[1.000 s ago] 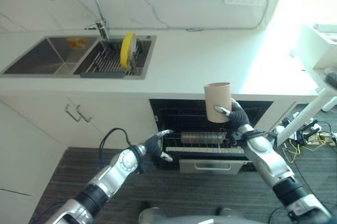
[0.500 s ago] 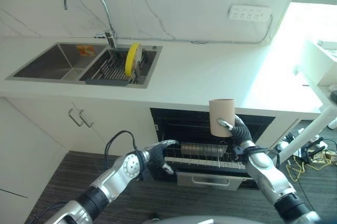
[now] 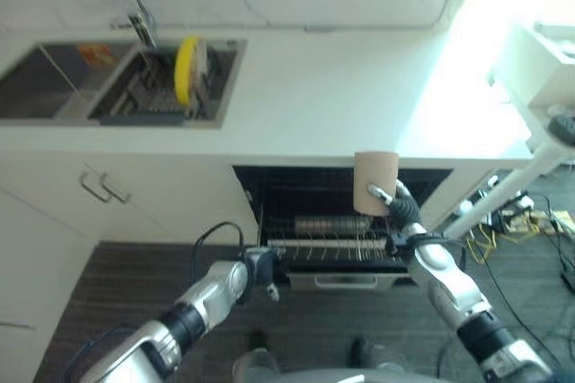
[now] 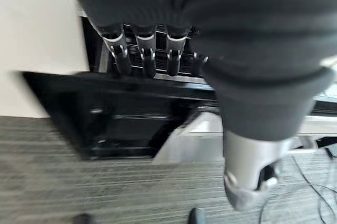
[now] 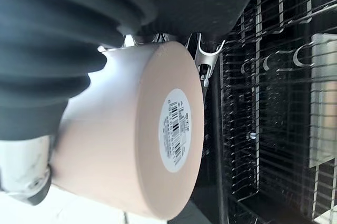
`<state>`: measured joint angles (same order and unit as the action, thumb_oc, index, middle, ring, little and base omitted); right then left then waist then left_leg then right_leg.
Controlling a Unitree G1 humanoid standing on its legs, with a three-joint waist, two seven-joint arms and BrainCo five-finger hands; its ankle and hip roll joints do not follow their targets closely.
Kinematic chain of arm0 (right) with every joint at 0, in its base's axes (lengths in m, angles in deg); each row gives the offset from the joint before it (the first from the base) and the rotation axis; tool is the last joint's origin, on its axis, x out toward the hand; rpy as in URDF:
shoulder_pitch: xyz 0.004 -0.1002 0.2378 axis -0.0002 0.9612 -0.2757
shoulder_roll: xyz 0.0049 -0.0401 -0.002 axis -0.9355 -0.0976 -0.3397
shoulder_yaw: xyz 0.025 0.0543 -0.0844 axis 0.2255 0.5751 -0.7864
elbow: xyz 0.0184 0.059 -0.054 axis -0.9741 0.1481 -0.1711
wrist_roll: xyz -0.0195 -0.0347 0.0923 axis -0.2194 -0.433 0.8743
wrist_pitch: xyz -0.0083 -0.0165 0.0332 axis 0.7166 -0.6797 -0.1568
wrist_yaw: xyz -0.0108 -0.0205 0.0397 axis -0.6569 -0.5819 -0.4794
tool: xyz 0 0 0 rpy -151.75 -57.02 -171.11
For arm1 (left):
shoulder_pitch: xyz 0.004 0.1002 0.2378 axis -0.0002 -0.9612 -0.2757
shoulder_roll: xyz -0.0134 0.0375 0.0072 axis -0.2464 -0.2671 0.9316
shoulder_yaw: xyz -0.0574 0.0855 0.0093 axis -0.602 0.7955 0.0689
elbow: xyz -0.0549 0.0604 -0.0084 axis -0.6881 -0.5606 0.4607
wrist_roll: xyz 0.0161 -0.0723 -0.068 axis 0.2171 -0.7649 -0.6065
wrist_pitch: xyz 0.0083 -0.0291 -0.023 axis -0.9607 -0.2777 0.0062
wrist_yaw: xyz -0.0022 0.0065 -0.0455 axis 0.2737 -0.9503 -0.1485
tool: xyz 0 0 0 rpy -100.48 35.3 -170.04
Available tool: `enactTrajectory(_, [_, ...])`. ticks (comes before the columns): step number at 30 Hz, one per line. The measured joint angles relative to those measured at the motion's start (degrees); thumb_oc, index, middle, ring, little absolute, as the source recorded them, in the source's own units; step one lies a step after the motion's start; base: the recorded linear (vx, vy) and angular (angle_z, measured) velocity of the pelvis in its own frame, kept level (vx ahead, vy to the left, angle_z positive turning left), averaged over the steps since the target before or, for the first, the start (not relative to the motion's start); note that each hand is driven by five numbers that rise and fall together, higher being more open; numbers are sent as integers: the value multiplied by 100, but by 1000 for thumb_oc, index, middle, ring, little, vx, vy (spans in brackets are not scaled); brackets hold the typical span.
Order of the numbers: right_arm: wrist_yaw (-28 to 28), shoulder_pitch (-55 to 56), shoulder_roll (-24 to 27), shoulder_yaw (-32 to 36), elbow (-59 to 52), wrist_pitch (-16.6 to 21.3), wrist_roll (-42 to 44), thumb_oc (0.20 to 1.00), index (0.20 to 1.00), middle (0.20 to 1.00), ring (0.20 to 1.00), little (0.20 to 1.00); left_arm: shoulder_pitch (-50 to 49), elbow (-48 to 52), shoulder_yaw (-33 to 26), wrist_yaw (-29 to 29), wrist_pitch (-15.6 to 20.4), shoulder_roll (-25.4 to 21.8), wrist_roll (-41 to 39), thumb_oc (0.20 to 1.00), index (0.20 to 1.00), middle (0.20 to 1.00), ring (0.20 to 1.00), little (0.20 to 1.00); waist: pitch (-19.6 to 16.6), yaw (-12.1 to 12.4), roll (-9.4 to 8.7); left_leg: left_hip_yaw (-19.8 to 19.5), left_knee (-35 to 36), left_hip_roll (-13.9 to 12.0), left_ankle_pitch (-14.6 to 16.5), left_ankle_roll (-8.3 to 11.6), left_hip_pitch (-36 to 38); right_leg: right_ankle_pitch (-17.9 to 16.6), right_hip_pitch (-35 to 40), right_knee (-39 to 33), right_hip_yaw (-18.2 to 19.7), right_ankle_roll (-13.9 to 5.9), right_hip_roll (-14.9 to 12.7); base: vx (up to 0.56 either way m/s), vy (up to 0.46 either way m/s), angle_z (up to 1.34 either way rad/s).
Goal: Place the dishes in the dishwasher.
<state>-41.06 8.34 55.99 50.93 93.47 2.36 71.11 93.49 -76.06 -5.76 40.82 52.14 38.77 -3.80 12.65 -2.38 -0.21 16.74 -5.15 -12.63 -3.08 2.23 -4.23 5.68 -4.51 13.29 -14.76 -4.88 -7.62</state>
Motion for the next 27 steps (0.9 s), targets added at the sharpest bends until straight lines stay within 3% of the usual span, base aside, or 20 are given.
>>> enactTrajectory(2, [-75, -3, -2, 19, 30, 116, -4, 200, 200, 200, 200, 200, 73, 67, 0, 57, 5, 39, 1, 1000, 1000, 1000, 1000, 1000, 129, -6, 38, 3, -4, -13, 37, 169, -84, 45, -108, 96, 6, -38, -6, -37, -37, -2])
enactTrajectory(11, [-391, -380, 14, 239, 578, 177, -22, 200, 200, 200, 200, 200, 524, -31, 15, 260, -113, 54, 55, 1000, 1000, 1000, 1000, 1000, 707, 11, -132, -50, -575, -131, 152, 143, -601, 270, -701, 848, 38, 137, -78, -74, -46, -1])
enactTrajectory(16, [-428, -1242, 336, 272, 1299, 47, 17, 200, 200, 200, 200, 200, 1158, -17, 15, 412, -183, -182, 156, 1000, 1000, 1000, 1000, 1000, 1245, 129, -184, -242, -1257, -249, 288, 166, -1198, 536, -1298, 1657, 29, 287, -150, -90, -34, 6])
enactTrajectory(20, [-410, -1393, 350, 266, 1323, 39, 187, 200, 200, 200, 200, 200, 1286, 15, 19, 508, -134, -196, 180, 1000, 1000, 1000, 1000, 1000, 1278, 165, -191, -378, -1702, -275, 471, 256, -1517, 733, -1560, 2091, 15, 318, -242, -43, -17, 10])
enactTrajectory(27, [-90, -1882, 436, 263, 2003, -484, 345, 200, 200, 200, 200, 200, 1400, 1, 82, 500, -90, -198, 387, 1000, 1000, 1000, 1000, 1000, 1315, 255, -270, -439, -1786, -256, 488, 238, -1568, 745, -1562, 2171, -27, 322, -288, -7, -16, 3])
